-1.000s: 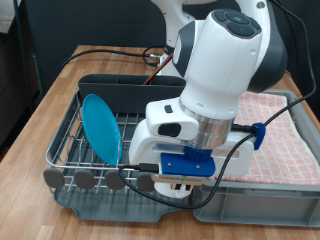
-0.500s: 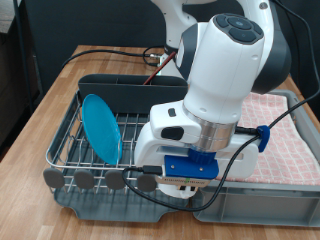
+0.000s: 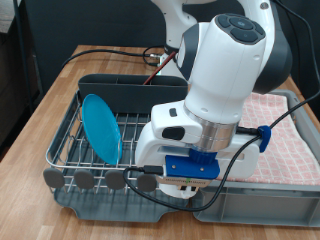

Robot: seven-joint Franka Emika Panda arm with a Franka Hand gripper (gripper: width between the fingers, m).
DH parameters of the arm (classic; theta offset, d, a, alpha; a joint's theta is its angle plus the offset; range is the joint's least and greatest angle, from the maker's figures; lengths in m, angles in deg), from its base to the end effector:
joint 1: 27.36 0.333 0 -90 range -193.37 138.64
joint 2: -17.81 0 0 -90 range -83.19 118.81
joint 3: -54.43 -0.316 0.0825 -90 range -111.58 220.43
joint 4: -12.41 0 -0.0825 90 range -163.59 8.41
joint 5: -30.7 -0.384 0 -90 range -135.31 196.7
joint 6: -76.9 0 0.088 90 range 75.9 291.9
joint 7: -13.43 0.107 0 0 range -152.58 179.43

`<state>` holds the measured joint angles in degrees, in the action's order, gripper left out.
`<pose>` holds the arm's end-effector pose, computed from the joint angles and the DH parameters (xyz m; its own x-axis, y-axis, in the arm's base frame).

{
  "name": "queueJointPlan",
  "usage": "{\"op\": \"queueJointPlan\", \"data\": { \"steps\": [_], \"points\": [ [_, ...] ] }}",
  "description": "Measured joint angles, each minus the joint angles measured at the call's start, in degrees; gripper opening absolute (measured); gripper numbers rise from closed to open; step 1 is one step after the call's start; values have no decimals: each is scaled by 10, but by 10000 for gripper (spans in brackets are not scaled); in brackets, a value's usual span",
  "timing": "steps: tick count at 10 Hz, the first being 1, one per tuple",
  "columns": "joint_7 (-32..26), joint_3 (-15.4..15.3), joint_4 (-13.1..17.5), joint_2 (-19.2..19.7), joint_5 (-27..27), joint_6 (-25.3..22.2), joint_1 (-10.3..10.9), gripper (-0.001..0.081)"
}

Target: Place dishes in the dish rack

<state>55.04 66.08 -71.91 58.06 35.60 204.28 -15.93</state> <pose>0.7237 0.0213 0.2767 0.8027 -0.5715 0.1705 -0.5923 -0.7972 0.1164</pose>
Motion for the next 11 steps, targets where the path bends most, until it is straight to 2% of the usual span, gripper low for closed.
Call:
{"op": "queueJointPlan", "data": {
  "steps": [2,3,4,5,6,7,8,9,10,11],
  "points": [
    [-1,0,0,1,0,3,-1,72],
    [-1,0,-1,1,0,5,-1,111],
    [-1,0,-1,2,0,6,-1,289],
    [-2,0,-1,3,0,7,-1,289],
    [-4,0,-1,3,0,7,-1,470],
    [-7,0,-1,4,0,6,-1,470],
    [-10,-1,0,4,-1,3,-2,642],
    [-15,-2,3,4,-1,-12,-2,642],
    [-24,-4,10,4,-1,-35,-2,768],
    [-32,-6,22,3,-1,-67,-2,794]
  ]
}}
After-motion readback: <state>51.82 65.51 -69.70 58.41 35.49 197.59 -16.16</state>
